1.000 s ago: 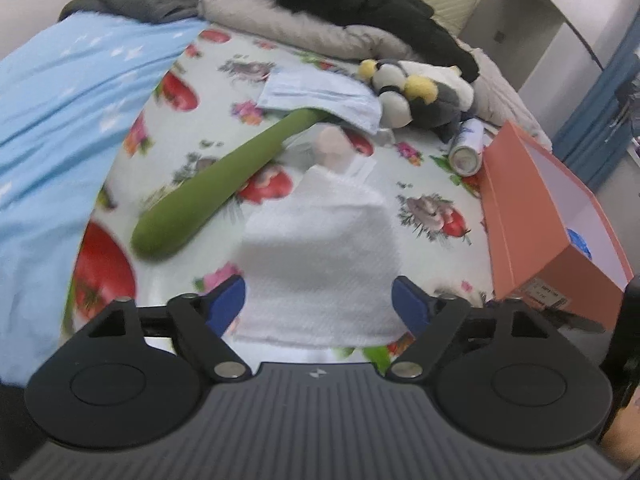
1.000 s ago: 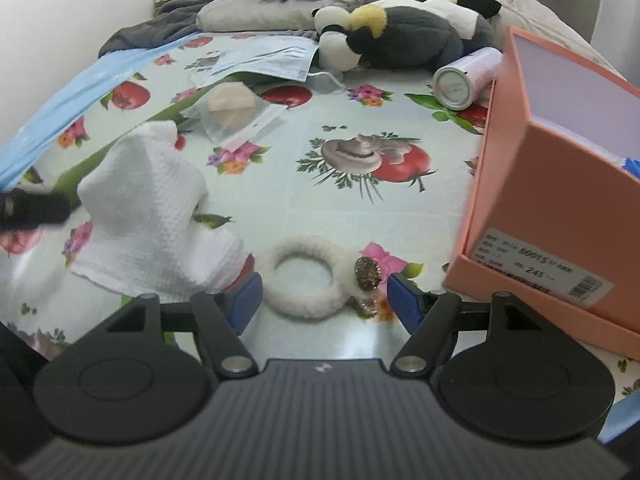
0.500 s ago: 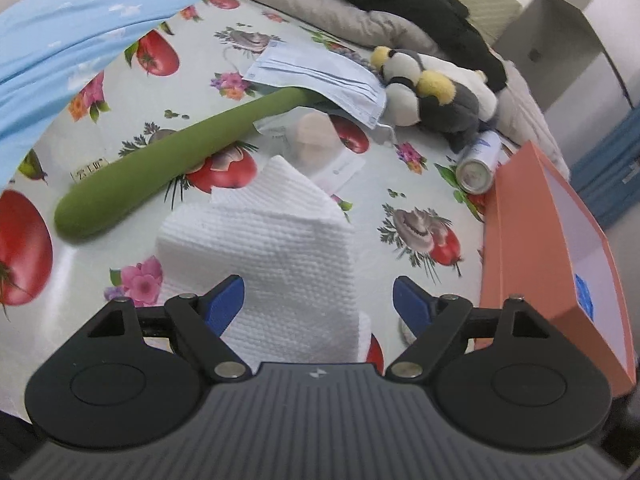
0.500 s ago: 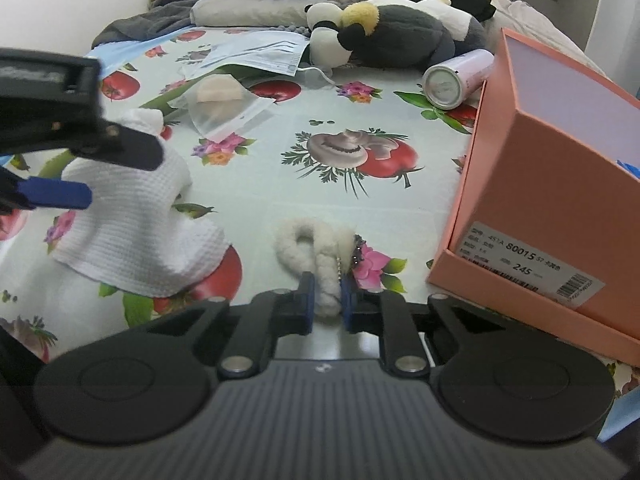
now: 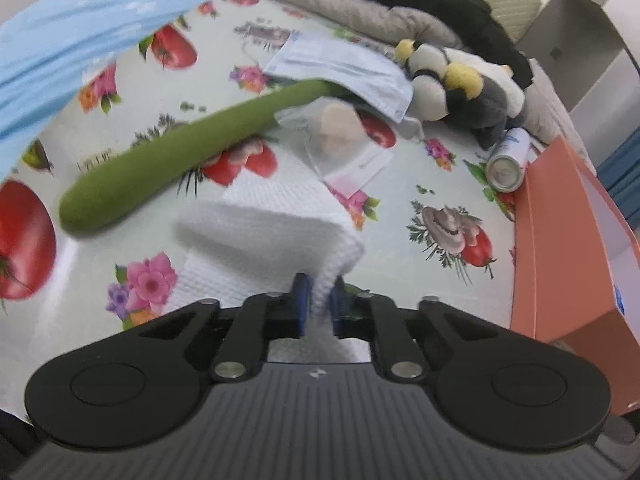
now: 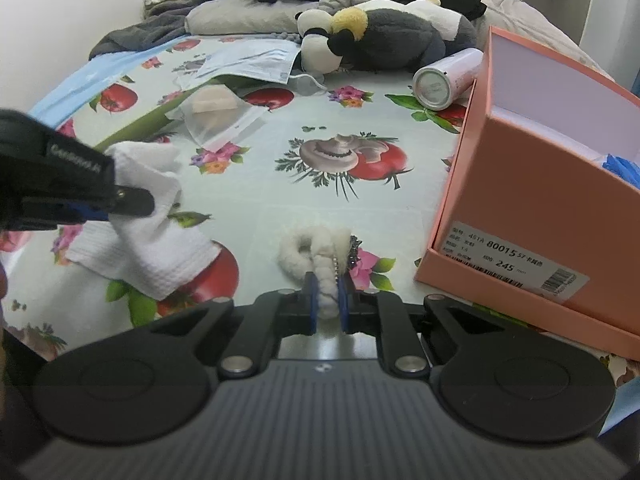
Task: Organize soft objects
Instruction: 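Carry the white towel and fuzzy hair tie over the pink shoebox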
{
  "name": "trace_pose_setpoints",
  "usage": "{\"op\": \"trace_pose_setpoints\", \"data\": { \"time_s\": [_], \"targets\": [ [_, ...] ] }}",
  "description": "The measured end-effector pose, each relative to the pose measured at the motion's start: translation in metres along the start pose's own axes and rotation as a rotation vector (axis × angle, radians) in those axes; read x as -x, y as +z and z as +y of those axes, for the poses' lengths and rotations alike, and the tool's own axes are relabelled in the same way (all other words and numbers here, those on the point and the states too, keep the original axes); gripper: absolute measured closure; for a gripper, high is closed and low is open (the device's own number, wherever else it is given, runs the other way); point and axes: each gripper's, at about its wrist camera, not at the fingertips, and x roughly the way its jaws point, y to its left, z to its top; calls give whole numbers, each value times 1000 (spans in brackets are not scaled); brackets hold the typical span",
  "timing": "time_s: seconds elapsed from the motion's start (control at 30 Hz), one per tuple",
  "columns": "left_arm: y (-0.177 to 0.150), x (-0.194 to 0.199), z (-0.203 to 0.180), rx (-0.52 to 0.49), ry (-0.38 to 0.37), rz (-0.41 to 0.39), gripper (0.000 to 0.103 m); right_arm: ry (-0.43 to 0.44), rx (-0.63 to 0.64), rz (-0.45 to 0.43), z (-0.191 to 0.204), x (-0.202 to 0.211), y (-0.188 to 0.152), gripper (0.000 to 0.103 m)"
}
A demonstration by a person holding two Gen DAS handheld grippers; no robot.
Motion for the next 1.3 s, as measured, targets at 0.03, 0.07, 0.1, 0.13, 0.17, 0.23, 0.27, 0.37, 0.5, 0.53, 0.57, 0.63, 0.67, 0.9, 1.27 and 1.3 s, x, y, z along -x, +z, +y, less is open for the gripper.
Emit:
{"op": "trace_pose_setpoints", "data": {
  "time_s": [0.03, 0.07, 0.1, 0.13, 0.17, 0.23, 0.27, 0.37, 0.5, 0.53, 0.57, 0.63, 0.67, 0.9, 1.27, 1.3],
  "targets": [
    [0, 4, -1, -13, -1, -12, 94, -2, 2, -6, 0, 2, 1, 89],
    [0, 8, -1, -24, -3, -22, 95, -2, 3, -12, 0, 5, 3, 89],
    [0, 11, -1, -27, -7, -32, 96, 1, 3, -18, 1, 7, 5, 90],
    [0, 16, 0, -28, -11, -44, 96, 7, 4, -22, 1, 9, 6, 90],
    [0, 21, 1, -29, -15, -55, 96, 10, 7, -27, 2, 12, 7, 90],
    [1, 31, 2, -32, -20, -74, 97, 14, 11, -38, 4, 18, 11, 90],
    [2, 37, 2, -33, -25, -84, 97, 17, 10, -46, 5, 22, 13, 90],
    [4, 54, 4, -38, -44, -108, 97, 18, 4, -67, 4, 33, 19, 90],
    [6, 75, 4, -61, -68, -135, 97, 19, 0, -106, 5, 54, 28, 90],
    [6, 81, 3, -68, -74, -140, 97, 22, -3, -116, 5, 59, 29, 90],
    [6, 86, 3, -71, -81, -147, 97, 24, -6, -124, 6, 64, 31, 90],
    [6, 97, 3, -77, -85, -158, 97, 33, -16, -140, 7, 75, 34, 90],
    [6, 103, 2, -82, -87, -164, 97, 41, -23, -148, 8, 81, 35, 90],
    [2, 142, -3, -116, -115, -205, 97, 74, -30, -209, 13, 115, 45, 90],
    [0, 188, -28, -178, -183, -273, 97, 71, -63, -277, 0, 157, 60, 90],
    [0, 191, -31, -182, -194, -277, 97, 69, -71, -285, -3, 161, 61, 90]
  ]
}}
